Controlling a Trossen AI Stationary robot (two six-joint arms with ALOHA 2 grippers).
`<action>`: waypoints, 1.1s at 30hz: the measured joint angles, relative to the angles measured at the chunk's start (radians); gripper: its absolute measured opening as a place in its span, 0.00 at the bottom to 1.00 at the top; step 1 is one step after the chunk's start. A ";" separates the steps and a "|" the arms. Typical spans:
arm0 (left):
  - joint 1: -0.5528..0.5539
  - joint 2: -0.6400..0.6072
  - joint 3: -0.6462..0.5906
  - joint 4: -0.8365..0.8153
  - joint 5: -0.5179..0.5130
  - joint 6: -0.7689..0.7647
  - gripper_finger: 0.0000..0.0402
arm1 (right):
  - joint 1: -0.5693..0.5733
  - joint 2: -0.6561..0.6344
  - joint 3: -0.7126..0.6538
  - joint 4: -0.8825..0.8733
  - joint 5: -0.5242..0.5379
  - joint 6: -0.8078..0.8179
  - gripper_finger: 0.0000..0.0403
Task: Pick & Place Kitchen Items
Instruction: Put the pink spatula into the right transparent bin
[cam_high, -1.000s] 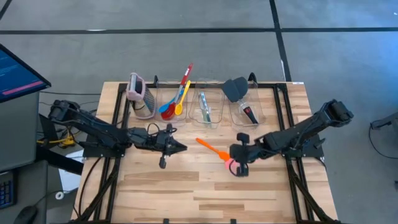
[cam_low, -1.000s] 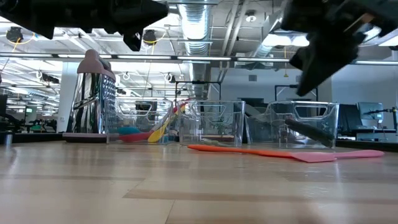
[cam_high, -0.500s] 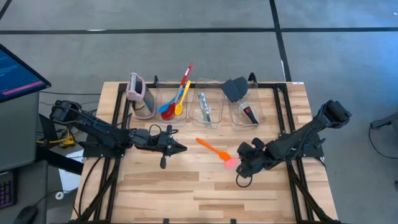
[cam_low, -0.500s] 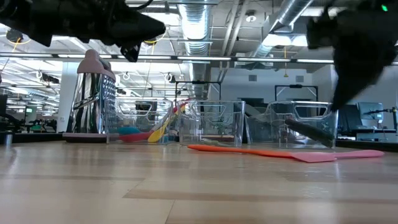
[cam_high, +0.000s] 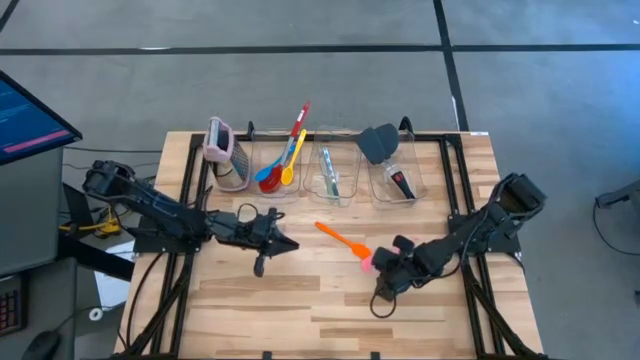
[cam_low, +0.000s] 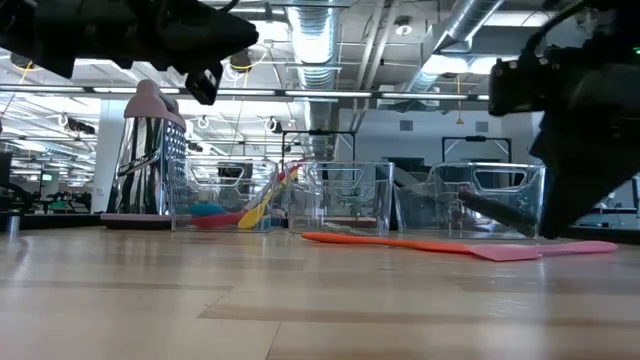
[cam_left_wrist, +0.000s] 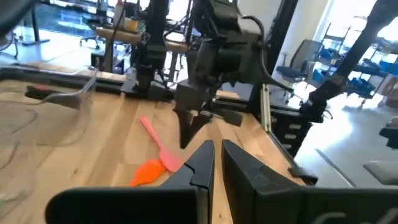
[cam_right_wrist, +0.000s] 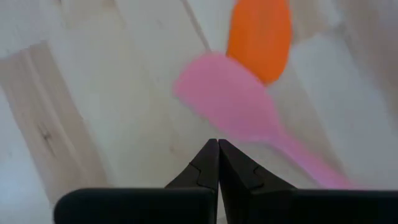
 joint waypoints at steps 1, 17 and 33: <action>-0.007 0.022 0.001 0.035 -0.007 0.000 0.04 | 0.000 -0.006 0.000 -0.002 0.020 -0.018 0.00; 0.014 0.507 0.340 0.109 -0.049 0.000 0.04 | -0.026 0.048 0.004 0.027 0.096 -0.071 0.00; 0.065 0.542 0.372 0.108 -0.044 -0.002 0.04 | -0.021 0.081 0.003 0.058 0.016 -0.025 0.00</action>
